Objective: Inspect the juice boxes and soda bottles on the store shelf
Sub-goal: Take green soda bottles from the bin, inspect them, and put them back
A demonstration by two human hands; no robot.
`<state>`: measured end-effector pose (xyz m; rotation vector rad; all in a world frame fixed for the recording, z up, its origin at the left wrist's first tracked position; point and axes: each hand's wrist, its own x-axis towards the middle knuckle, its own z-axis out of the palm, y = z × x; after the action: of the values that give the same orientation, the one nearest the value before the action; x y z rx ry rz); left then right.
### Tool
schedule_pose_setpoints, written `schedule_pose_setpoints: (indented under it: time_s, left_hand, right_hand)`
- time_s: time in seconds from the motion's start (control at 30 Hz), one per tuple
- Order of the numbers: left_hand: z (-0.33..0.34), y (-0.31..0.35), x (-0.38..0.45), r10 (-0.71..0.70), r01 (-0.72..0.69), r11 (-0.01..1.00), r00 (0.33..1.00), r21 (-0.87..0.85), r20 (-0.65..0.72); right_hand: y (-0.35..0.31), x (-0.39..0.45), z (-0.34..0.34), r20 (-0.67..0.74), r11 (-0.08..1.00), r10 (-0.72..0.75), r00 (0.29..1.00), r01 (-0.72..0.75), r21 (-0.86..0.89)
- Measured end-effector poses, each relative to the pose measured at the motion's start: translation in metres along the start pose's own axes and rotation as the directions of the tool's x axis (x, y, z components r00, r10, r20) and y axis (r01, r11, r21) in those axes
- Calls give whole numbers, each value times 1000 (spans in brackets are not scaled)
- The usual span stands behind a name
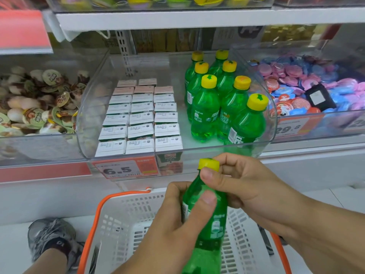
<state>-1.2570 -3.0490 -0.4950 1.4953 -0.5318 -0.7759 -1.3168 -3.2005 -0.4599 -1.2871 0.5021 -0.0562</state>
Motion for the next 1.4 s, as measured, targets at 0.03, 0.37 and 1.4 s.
schedule_pose_setpoints:
  time_s: [0.03, 0.37, 1.4]
  left_hand:
    - [-4, 1, 3, -21, 21, 1000, 1000, 7, 21]
    - [-1, 23, -12, -177, 167, 980, 980, -106, -90]
    - [-35, 18, 14, 178, -245, 899, 962, 364, 209]
  right_hand:
    - [1, -1, 1, -16, 1000, -4, 1000, 4, 29]
    - [-3, 0, 0, 120, 999, 6, 993, -11, 43]
    - [-8, -6, -18, 432, 842, -245, 868, 412, -348]
